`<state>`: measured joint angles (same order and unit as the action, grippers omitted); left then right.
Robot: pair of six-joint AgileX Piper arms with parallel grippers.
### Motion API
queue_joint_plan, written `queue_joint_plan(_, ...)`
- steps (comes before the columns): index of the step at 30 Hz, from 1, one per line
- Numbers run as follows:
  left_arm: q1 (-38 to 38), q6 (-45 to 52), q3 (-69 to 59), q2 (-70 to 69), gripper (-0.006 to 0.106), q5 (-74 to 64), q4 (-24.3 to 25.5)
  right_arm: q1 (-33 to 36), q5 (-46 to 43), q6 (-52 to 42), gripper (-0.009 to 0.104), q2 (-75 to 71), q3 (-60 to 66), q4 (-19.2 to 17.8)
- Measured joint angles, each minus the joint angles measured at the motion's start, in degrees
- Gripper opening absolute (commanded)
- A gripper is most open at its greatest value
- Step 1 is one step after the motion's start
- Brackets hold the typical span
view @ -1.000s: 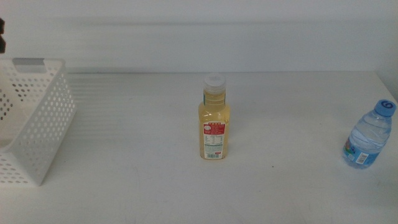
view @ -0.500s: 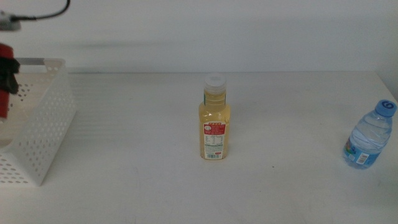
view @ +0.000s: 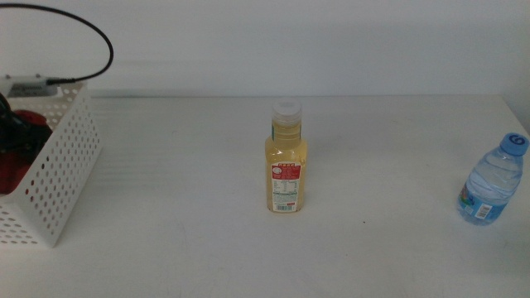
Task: Use arms to grab the bottles and put them into the dustbin to the left of the table.
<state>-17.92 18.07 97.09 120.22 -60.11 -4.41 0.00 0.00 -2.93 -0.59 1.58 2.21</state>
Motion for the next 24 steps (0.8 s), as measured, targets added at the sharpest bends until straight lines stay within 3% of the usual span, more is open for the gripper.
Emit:
queue_joint_plan(7, 0.00, 0.00, 0.00, 2.58, -0.001, 0.11, 0.16, 0.00, 0.00, 0.00, 0.076, 0.00, 0.00, 0.00)
queue_joint_plan(13, 0.00, 0.04, 0.05, 2.86, 0.024, 0.11, 1.06, 0.00, 0.00, 0.00, 0.076, 0.00, 0.00, 0.00)
queue_joint_plan(14, 0.00, 0.04, 0.05, 2.86, 0.071, 0.11, 1.15, 0.00, 0.00, 0.00, 0.076, 0.00, 0.00, 0.00)
queue_joint_plan(16, 0.00, 0.04, 0.12, 2.86, 0.087, 0.11, 1.66, 0.00, 0.00, 0.00, 0.076, 0.00, 0.00, 0.00)
queue_joint_plan(24, 0.00, -0.23, 0.49, 1.02, 0.090, -2.23, 2.62, 0.00, 0.00, 0.00, 0.076, 0.00, 0.00, 0.00)
